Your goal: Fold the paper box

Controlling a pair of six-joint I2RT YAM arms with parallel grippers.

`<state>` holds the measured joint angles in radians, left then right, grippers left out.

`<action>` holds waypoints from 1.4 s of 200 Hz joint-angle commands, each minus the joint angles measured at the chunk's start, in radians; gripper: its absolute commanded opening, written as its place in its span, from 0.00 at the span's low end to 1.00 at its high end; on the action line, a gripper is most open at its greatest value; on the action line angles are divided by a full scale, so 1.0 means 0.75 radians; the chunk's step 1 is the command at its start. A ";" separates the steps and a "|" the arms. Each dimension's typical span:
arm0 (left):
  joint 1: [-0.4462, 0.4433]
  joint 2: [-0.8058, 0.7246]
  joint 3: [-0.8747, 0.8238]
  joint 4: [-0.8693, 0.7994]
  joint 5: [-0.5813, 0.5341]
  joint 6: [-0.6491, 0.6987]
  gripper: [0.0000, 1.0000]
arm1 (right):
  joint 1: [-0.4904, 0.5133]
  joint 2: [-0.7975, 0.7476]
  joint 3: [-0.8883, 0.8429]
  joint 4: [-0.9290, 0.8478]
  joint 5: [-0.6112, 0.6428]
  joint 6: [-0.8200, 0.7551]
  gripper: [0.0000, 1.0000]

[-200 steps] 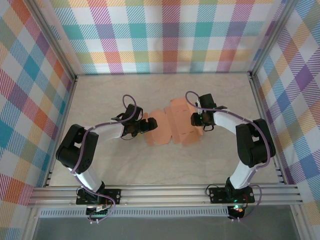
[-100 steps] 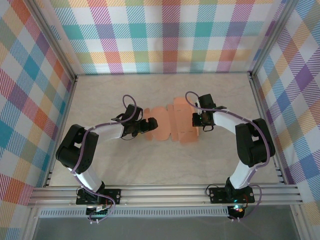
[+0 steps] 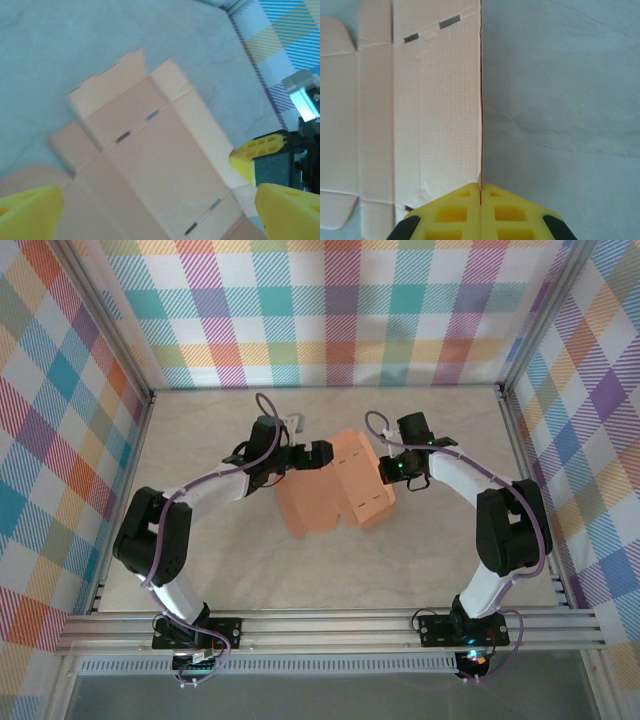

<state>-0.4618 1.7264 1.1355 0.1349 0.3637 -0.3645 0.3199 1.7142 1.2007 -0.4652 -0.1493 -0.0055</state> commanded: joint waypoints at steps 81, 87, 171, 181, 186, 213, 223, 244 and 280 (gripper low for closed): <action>0.070 0.386 0.508 -0.078 0.394 0.286 0.87 | -0.064 0.061 0.267 -0.247 -0.604 -0.113 0.00; 0.076 0.393 0.516 -0.074 0.398 0.285 0.86 | -0.066 0.063 0.277 -0.263 -0.614 -0.164 0.00; 0.102 0.449 0.683 -0.284 0.642 0.513 0.81 | -0.089 0.076 0.314 -0.342 -0.710 -0.232 0.00; 0.102 0.449 0.687 -0.306 0.665 0.545 0.78 | -0.089 0.081 0.316 -0.347 -0.725 -0.239 0.00; 0.102 0.450 0.690 -0.321 0.676 0.564 0.78 | -0.089 0.084 0.316 -0.354 -0.730 -0.242 0.00; 0.102 0.471 0.742 -0.443 0.729 0.664 0.70 | -0.091 0.090 0.317 -0.358 -0.741 -0.242 0.00; 0.102 0.475 0.756 -0.471 0.738 0.684 0.66 | -0.093 0.092 0.316 -0.356 -0.741 -0.238 0.00; 0.102 0.462 0.744 -0.476 0.741 0.702 0.61 | -0.093 0.095 0.320 -0.356 -0.734 -0.230 0.00; 0.101 0.436 0.713 -0.490 0.729 0.725 0.54 | -0.096 0.101 0.327 -0.353 -0.716 -0.213 0.00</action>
<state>-0.3874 2.0693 1.6680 -0.2089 0.8772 0.1345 0.2489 1.7782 1.4067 -0.7246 -0.6495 -0.1505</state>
